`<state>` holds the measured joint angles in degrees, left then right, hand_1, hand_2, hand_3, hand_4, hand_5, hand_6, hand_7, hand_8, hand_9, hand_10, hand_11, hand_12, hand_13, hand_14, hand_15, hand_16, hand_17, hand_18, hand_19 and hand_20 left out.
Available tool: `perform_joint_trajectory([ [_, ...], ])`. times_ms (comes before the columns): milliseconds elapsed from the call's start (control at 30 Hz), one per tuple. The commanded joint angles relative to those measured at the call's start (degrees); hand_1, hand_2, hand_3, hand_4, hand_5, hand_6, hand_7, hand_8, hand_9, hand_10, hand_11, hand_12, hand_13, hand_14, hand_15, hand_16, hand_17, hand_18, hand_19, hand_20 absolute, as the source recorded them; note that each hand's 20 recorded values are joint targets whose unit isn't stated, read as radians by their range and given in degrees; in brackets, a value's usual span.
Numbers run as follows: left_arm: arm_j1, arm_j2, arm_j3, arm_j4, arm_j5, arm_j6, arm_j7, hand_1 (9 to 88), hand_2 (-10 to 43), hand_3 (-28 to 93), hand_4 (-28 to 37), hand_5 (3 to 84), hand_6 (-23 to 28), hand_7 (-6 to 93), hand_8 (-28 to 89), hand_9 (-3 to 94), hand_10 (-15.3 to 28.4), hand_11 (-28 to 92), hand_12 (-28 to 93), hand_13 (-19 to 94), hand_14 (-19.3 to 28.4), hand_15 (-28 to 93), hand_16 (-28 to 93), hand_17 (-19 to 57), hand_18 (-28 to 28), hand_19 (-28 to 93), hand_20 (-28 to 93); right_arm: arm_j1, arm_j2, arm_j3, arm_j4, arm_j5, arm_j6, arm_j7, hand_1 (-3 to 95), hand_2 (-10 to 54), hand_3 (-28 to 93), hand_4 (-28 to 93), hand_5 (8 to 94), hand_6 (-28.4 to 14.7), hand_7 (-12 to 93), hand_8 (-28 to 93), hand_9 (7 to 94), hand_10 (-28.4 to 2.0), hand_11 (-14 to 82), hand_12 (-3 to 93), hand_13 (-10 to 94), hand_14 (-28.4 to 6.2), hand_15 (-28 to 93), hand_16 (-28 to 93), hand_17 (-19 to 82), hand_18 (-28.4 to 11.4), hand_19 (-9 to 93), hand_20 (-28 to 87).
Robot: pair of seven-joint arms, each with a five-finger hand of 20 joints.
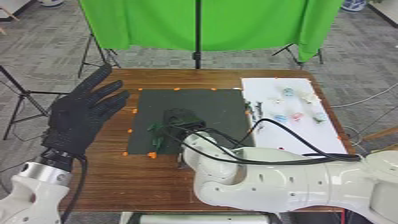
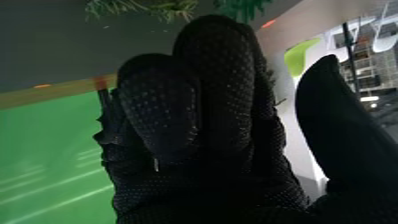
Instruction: Arrange flowers
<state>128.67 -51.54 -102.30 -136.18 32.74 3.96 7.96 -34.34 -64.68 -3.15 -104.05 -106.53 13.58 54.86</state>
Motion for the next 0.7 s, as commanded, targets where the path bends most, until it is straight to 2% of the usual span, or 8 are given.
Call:
perform_joint_trajectory([
  [33, 0.0, 0.20, 0.49, 0.42, -0.03, 0.02, 0.09, 23.1, 6.8, 76, -24.9, 25.7, 5.0, 15.3, -11, 22.2, 17.3, 19, 13, 14, 22.7, 29, -1, -18.7, 23.0, 39, 9, 0.7, -0.4, 0.5, 1.3, 1.3, -3.6, 0.6, 28.2, 8.1, 71, -24, 72.3, 0.3, 12, -12, 93.7, -12.0, 39.3, 17.6, 80, -12.6, 68, 19, 34, -26.9, 93, 31],
  [233, -0.3, 0.44, 0.43, 0.70, -0.02, -0.28, 0.29, 23.1, 6.8, 75, -24.9, 25.8, 5.0, 15.1, -11, 22.2, 17.3, 19, 13, 14, 22.7, 29, -1, -18.7, 23.0, 39, 9, 1.3, -0.8, 0.4, 2.7, 3.6, -7.9, 0.8, 27.9, 8.4, 71, -24, 69.2, 0.8, 12, -13, 93.7, -11.8, 38.1, 18.2, 80, -12.8, 68, 19, 33, -27.0, 93, 30],
  [367, -1.1, 0.42, 0.58, 0.88, -0.01, -0.37, -0.20, 23.1, 6.9, 75, -24.9, 25.8, 5.0, 15.2, -11, 22.2, 17.3, 19, 13, 14, 22.8, 29, -1, -18.7, 23.0, 39, 9, 1.2, -1.3, 0.7, 3.6, 4.2, -9.8, 2.0, 27.8, 8.6, 71, -24, 67.7, 0.9, 12, -13, 93.7, -11.8, 37.6, 18.6, 80, -12.9, 69, 18, 33, -27.1, 92, 30],
  [433, -1.1, 0.50, 0.51, 0.96, -0.06, -0.86, -0.22, 23.0, 6.8, 76, -24.8, 25.8, 5.0, 15.2, -11, 22.2, 17.3, 19, 13, 14, 22.8, 29, -1, -18.7, 23.0, 39, 9, 1.6, -1.5, 0.1, 4.0, 4.0, -9.9, 3.1, 27.8, 8.7, 71, -24, 67.4, 1.0, 12, -13, 93.7, -11.7, 37.5, 18.7, 80, -12.9, 69, 18, 33, -27.1, 92, 30],
  [700, -1.4, 0.33, 0.75, 1.07, -0.05, -0.93, -0.75, 23.0, 6.8, 75, -24.9, 25.8, 5.0, 15.3, -11, 22.1, 17.3, 19, 13, 14, 22.7, 29, -1, -18.7, 23.0, 39, 9, 2.4, -1.9, -0.7, 4.8, 2.6, -7.8, 6.2, 27.2, 9.4, 70, -24, 64.9, 0.4, 12, -13, 93.7, -10.9, 37.7, 18.9, 80, -12.7, 69, 18, 34, -27.7, 93, 29],
])
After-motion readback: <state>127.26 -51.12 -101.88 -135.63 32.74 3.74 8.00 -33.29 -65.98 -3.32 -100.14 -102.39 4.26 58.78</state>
